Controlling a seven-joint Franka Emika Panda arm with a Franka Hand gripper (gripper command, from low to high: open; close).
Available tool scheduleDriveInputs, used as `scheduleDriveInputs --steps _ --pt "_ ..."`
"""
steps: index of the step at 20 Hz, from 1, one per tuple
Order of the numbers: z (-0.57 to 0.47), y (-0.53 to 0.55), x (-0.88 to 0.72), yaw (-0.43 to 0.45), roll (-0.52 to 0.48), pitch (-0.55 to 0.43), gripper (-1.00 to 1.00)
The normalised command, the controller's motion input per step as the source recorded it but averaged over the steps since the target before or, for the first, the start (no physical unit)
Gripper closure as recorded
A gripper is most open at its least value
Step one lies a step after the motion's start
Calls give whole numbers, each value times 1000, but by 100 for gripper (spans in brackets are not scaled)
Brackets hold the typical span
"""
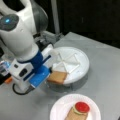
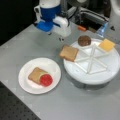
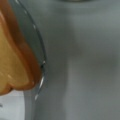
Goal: Ingredient selection for cheeseburger or sandwich
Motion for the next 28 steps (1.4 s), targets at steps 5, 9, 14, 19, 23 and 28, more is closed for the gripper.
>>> scheduleDriveInputs --steps 5,9,14,19,23,28 --pt "0 -156 137 -99 515 -87 -100" --pt "-36 -138 90 -134 520 -111 -100" --pt "-103 -129 61 -63 484 -63 -100" --pt "-158 -117 52 32 447 -73 -100" --pt "-266 -65 50 78 322 -79 -100" --pt "-219 -14 29 82 316 -78 -100"
